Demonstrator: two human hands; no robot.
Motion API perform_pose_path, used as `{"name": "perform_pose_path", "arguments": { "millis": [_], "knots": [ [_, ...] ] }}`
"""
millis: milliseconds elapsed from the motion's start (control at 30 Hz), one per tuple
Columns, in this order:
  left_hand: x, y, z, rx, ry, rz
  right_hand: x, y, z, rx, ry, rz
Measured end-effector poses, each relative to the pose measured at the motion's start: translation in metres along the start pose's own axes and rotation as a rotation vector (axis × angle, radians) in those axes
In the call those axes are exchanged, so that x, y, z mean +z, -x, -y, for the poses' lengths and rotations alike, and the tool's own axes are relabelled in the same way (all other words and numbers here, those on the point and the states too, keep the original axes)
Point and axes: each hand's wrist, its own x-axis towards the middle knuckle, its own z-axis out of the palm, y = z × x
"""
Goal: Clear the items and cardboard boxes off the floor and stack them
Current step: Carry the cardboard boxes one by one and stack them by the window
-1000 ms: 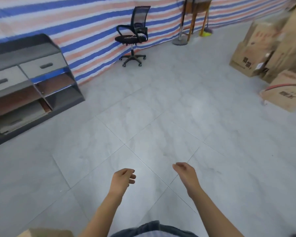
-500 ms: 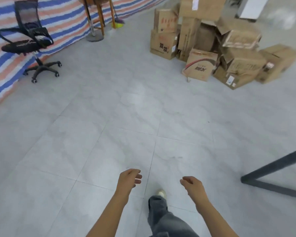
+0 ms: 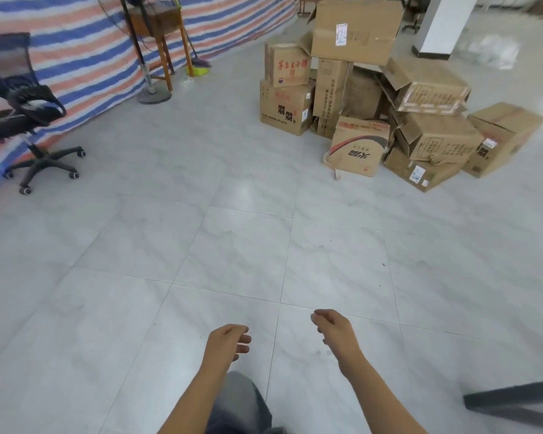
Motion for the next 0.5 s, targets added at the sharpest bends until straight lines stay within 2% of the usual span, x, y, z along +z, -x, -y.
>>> {"name": "perform_pose_path", "arguments": {
  "millis": [167, 400, 500],
  "knots": [
    [-0.017, -0.091, -0.065, 0.015, 0.023, -0.019, 0.038, -0.076, 0.037, 0.064, 0.047, 0.019],
    [-0.073, -0.208, -0.206, 0.143, 0.11, -0.057, 0.105, -0.166, 0.137, 0.013, 0.003, -0.014],
    [-0.076, -0.244, -0.236, 0.121, 0.118, -0.041, 0.116, -0.193, 0.168, 0.027, -0.013, -0.036]
  ]
}}
